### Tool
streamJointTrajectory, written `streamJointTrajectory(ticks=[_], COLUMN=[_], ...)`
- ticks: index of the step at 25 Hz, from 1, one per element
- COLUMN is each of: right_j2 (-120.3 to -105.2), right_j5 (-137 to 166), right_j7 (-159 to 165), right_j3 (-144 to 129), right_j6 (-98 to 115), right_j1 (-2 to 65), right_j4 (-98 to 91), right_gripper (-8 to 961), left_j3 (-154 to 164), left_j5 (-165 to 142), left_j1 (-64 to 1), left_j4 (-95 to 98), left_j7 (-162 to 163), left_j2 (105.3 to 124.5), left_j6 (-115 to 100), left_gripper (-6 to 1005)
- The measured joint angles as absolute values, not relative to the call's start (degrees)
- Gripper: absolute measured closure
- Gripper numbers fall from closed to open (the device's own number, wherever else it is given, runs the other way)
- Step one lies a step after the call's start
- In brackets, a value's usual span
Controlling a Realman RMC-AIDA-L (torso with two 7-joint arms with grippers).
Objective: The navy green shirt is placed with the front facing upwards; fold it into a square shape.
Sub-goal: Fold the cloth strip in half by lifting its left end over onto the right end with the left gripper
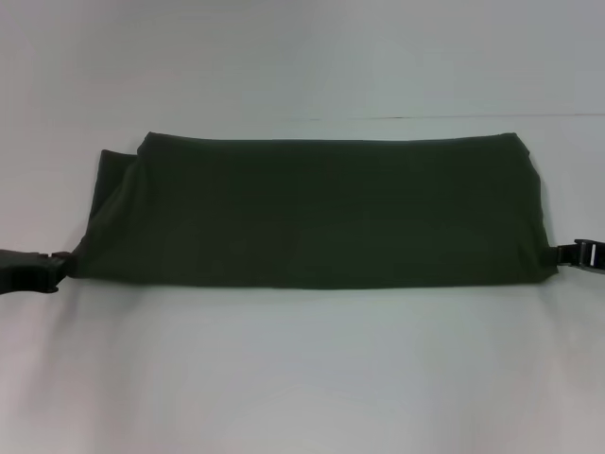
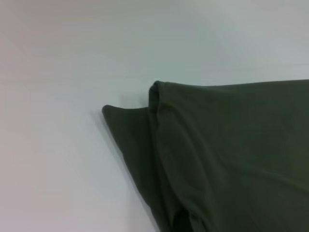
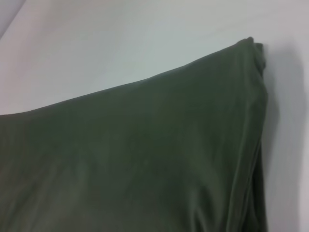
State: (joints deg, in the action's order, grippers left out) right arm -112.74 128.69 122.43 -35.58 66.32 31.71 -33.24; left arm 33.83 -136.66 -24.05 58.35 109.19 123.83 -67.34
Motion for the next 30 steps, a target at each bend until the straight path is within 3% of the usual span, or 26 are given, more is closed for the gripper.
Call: streamJointTrajectory(ticks=[5,13,19,26,30], right_j2=[-112.74,-112.75,-113.49,-113.17,-113.44], right_j5=[127.2,124.2,123.6,123.5,122.1], right_j7=[121.5,120.1,118.6,118.6,118.2], right_j3=[-35.4,-35.0,-34.7,-30.3,-26.0], right_j6=[66.7,67.1,67.1,68.8,72.5], right_j1=[30.6,29.6,29.5,28.8,27.7], right_j4=[-33.3,-33.0,-33.4,-35.7,-39.9], right_gripper=[953,896,854,776,691], left_j3=[33.4,33.3,33.3,32.4,30.7], left_j5=[-136.7,-136.7,-136.7,-136.5,-136.4], left_j1=[-23.8,-23.6,-23.7,-23.6,-23.4], left_j4=[59.1,59.7,59.7,61.1,62.9], left_j7=[109.2,109.3,109.8,113.4,118.0], left_j2=[123.76,123.75,123.86,123.84,123.79], left_j6=[-67.5,-67.6,-67.0,-67.0,-69.3], left_gripper=[998,999,942,875,746])
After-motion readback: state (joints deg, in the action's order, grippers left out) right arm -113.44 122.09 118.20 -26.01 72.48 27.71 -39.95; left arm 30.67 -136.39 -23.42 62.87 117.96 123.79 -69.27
